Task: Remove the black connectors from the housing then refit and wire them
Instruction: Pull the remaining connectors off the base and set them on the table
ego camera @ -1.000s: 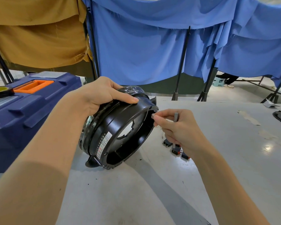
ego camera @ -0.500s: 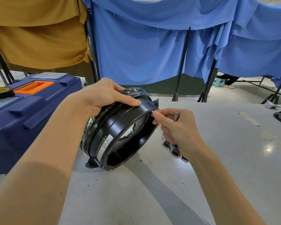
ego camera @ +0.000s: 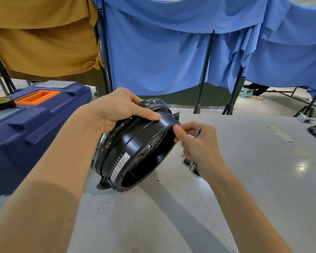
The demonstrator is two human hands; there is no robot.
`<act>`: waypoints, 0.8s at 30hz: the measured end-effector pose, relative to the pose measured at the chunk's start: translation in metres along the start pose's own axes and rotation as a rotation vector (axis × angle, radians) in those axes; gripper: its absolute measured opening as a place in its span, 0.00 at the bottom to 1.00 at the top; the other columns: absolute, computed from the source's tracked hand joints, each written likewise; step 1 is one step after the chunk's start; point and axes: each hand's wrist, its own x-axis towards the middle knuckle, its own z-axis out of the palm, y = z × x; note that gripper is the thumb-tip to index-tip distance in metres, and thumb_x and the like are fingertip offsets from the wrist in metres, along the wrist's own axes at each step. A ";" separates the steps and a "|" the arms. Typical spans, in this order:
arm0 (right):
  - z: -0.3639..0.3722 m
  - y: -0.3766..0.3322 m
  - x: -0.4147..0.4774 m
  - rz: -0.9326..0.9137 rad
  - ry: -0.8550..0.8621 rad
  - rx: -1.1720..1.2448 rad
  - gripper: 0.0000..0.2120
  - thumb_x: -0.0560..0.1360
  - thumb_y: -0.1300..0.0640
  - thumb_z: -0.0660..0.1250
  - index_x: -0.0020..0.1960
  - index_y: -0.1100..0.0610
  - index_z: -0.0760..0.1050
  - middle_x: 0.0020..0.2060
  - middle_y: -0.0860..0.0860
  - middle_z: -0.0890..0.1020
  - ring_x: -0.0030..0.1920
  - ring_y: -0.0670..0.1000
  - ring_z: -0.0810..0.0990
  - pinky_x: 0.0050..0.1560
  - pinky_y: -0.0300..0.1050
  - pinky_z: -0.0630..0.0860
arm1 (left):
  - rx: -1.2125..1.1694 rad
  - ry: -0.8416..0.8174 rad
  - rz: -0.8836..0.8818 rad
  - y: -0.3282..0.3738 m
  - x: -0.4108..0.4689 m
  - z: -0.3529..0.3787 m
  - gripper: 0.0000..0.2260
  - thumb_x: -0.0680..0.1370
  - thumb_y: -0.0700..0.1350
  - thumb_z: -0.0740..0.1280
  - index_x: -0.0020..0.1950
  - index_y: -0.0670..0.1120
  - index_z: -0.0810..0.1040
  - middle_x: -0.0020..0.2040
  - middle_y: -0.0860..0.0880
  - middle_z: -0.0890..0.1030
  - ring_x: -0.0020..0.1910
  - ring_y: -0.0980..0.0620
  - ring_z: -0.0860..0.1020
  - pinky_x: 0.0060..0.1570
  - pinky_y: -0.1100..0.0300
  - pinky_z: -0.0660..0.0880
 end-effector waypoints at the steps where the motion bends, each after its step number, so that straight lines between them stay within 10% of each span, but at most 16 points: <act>1: 0.000 0.001 0.001 0.011 0.003 0.002 0.08 0.75 0.57 0.71 0.40 0.61 0.80 0.27 0.52 0.79 0.20 0.47 0.60 0.22 0.35 0.58 | -0.001 -0.003 0.001 0.000 0.000 0.000 0.13 0.61 0.44 0.80 0.43 0.42 0.86 0.42 0.41 0.86 0.37 0.45 0.85 0.34 0.57 0.81; 17: 0.003 0.007 0.004 0.179 0.103 0.136 0.09 0.73 0.61 0.72 0.36 0.63 0.79 0.24 0.54 0.77 0.18 0.47 0.60 0.20 0.36 0.57 | 0.056 0.010 0.035 0.001 -0.006 0.010 0.14 0.60 0.46 0.81 0.43 0.43 0.86 0.41 0.42 0.86 0.39 0.44 0.85 0.39 0.50 0.83; 24: 0.013 0.011 -0.002 0.482 -0.088 0.698 0.09 0.76 0.59 0.66 0.41 0.64 0.74 0.25 0.50 0.77 0.15 0.43 0.57 0.15 0.34 0.56 | 0.077 0.083 0.094 -0.003 -0.006 0.021 0.07 0.64 0.45 0.80 0.38 0.47 0.85 0.35 0.48 0.85 0.33 0.52 0.84 0.27 0.63 0.78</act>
